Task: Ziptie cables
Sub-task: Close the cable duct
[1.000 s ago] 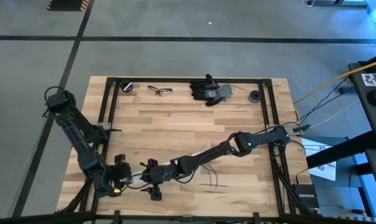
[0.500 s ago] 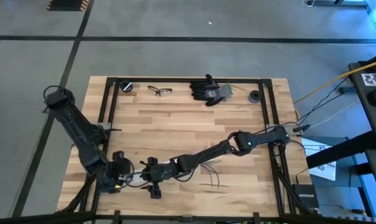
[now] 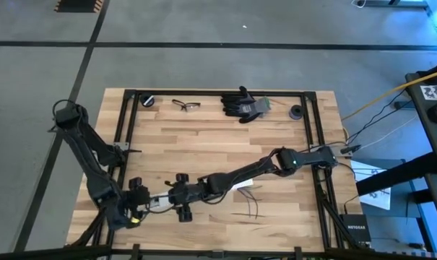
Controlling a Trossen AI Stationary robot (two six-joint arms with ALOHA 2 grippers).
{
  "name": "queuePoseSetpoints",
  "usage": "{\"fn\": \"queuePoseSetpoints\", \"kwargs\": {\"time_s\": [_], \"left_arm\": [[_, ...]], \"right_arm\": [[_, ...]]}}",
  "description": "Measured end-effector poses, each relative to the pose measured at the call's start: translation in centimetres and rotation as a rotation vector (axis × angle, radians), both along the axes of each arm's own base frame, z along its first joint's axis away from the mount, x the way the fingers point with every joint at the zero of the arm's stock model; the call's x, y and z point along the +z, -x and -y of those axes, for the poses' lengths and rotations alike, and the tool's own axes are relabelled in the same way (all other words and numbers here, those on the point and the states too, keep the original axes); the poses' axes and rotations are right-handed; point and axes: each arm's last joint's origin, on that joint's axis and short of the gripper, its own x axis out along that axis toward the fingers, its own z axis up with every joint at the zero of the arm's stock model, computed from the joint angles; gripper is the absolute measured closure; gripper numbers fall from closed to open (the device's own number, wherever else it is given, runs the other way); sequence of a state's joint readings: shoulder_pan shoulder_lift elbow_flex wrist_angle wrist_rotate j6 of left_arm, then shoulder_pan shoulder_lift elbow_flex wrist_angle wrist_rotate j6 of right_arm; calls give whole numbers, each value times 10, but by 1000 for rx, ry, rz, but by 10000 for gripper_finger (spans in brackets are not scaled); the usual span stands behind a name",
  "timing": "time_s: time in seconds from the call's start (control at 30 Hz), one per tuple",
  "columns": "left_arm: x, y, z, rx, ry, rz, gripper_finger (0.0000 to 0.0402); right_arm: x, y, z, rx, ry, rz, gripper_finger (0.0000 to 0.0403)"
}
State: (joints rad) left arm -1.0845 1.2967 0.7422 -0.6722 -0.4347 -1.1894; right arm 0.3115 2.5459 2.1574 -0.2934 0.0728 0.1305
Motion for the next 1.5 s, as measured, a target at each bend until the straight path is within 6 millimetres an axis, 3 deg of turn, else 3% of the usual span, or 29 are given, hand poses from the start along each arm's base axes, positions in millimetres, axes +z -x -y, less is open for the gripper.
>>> {"fn": "queuePoseSetpoints", "kwargs": {"time_s": [0.23, 0.53, 0.83, 1.2, 1.5], "left_arm": [[-16, -7, 3, 32, -139, 59, 148], [-18, -7, 4, 70, -124, 61, 148], [-37, -3, -2, 108, -112, 52, 149], [-43, -3, -5, 104, -123, 98, 150], [-51, 0, -10, 137, -135, 167, 203]], "right_arm": [[16, 12, 5, -10, 119, -79, 165], [16, 14, 6, -5, 127, -105, 165], [18, 14, 5, -11, 129, -94, 165], [20, 14, 5, -10, 129, -94, 165], [41, 26, 4, -18, 87, -149, 165]]}}
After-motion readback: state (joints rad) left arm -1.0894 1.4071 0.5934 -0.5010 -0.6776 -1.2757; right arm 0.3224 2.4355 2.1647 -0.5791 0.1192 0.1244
